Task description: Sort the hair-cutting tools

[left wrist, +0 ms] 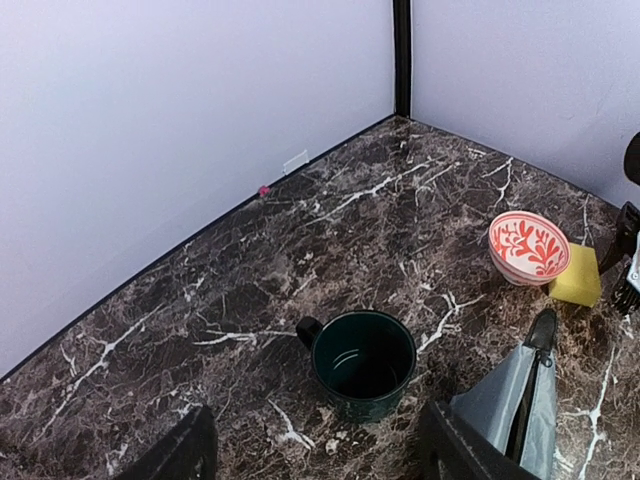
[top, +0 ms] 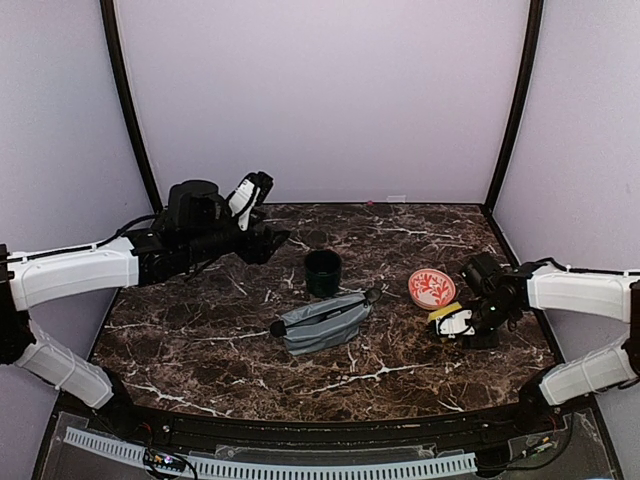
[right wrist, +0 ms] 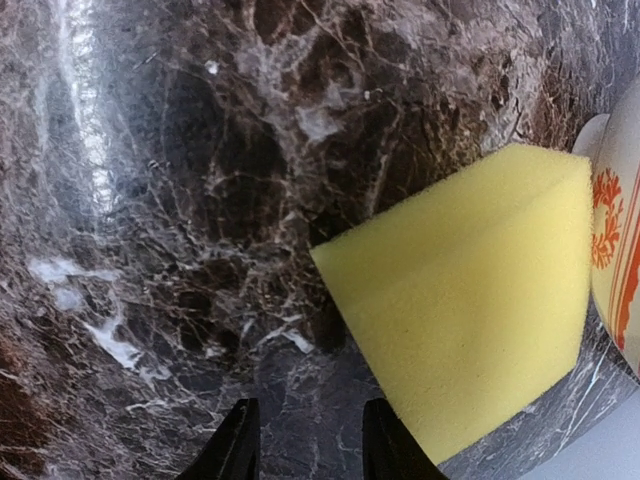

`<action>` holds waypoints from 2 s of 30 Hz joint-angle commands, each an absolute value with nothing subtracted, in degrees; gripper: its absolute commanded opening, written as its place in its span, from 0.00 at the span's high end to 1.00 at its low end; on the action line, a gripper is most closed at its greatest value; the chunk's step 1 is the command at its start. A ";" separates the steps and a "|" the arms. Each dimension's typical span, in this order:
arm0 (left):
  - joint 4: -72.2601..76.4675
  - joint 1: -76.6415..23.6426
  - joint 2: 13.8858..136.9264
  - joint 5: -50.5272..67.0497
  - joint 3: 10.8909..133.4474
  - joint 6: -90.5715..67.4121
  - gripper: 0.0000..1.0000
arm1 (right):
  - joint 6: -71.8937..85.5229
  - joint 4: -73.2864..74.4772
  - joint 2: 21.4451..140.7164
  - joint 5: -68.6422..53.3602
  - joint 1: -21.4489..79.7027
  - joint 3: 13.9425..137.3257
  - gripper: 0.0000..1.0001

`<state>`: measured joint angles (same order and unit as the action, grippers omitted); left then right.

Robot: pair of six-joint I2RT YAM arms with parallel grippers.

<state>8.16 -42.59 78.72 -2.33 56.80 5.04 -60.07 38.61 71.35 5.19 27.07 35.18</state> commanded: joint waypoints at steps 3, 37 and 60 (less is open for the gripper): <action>10.97 -42.31 73.89 -5.12 54.74 8.05 0.29 | -59.41 41.70 69.49 7.13 28.34 39.42 0.65; 10.50 -42.33 76.02 0.07 54.73 10.17 0.29 | -53.24 40.06 76.78 3.79 30.56 40.73 0.95; 41.44 -57.71 83.50 27.30 49.14 9.03 0.30 | -53.90 55.09 72.78 -67.25 32.17 71.10 1.00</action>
